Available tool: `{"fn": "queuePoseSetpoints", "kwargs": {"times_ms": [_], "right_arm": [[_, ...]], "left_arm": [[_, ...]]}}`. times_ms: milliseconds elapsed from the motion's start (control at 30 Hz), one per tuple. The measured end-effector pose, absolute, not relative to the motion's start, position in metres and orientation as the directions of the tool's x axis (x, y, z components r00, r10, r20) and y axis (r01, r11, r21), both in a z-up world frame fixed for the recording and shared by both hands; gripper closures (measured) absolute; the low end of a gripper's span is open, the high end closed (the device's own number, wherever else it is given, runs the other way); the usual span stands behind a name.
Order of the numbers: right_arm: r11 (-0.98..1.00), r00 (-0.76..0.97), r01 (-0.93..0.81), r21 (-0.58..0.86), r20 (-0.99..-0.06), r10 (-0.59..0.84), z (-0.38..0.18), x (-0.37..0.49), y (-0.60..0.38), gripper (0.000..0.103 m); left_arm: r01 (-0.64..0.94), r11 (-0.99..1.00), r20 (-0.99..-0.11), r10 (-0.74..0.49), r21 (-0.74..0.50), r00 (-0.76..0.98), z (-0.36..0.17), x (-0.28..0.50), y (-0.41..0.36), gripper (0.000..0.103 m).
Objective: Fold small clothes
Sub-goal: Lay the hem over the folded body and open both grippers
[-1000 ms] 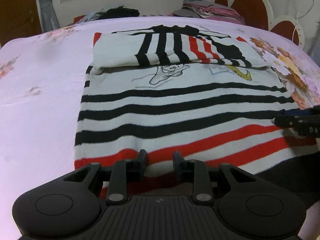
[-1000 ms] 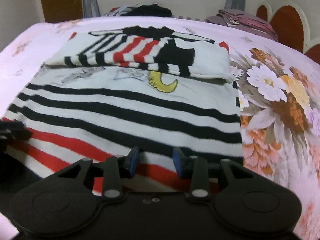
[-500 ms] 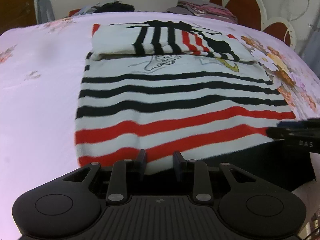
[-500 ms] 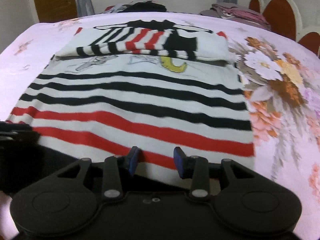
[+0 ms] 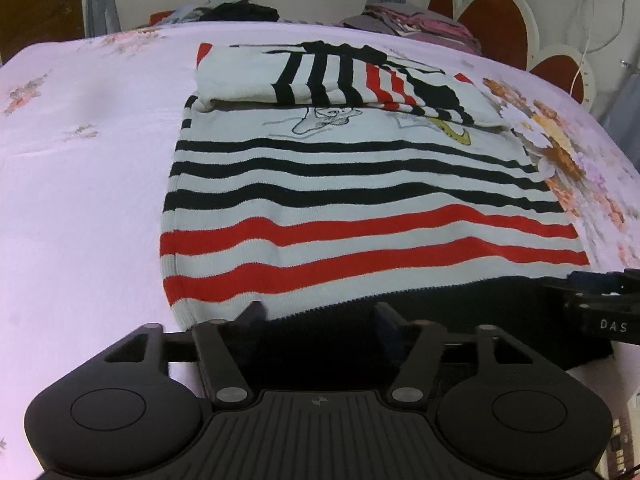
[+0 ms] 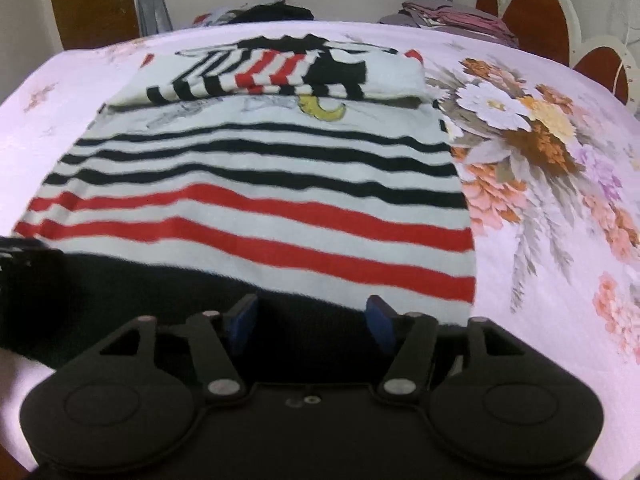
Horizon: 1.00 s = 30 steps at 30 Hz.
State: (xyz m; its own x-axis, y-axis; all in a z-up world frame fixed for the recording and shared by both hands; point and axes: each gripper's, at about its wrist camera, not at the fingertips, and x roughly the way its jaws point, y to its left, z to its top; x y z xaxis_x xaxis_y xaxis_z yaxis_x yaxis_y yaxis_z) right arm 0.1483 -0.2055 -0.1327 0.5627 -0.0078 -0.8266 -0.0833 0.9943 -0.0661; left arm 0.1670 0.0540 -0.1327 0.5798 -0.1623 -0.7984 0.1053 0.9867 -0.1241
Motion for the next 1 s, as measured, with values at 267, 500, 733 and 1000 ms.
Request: {"fn": "queuePoseSetpoints", "kwargs": {"times_ms": [267, 500, 733, 1000], "right_arm": [[0.996, 0.578, -0.066, -0.056, -0.816, -0.008, -0.125, 0.14, -0.206, 0.041], [0.997, 0.563, -0.037, -0.073, -0.826, -0.04, -0.132, 0.131, -0.213, 0.037], [0.994, 0.565, -0.028, -0.109, -0.822, -0.074, -0.141, 0.13, -0.207, 0.024], [0.997, 0.528, 0.047, -0.058, -0.846, -0.074, -0.149, 0.138, -0.22, 0.0]], "left_arm": [[0.092, 0.988, -0.792, -0.154, -0.124, 0.591, -0.129, 0.155, 0.061, 0.039], [0.064, 0.986, -0.786, -0.164, -0.157, 0.596, -0.133, 0.145, 0.077, 0.033], [0.095, 0.987, -0.786, -0.162, -0.132, 0.597, -0.142, 0.14, 0.074, 0.03], [0.136, 0.983, -0.806, -0.177, -0.12, 0.565, -0.148, 0.138, 0.07, 0.006]]}}
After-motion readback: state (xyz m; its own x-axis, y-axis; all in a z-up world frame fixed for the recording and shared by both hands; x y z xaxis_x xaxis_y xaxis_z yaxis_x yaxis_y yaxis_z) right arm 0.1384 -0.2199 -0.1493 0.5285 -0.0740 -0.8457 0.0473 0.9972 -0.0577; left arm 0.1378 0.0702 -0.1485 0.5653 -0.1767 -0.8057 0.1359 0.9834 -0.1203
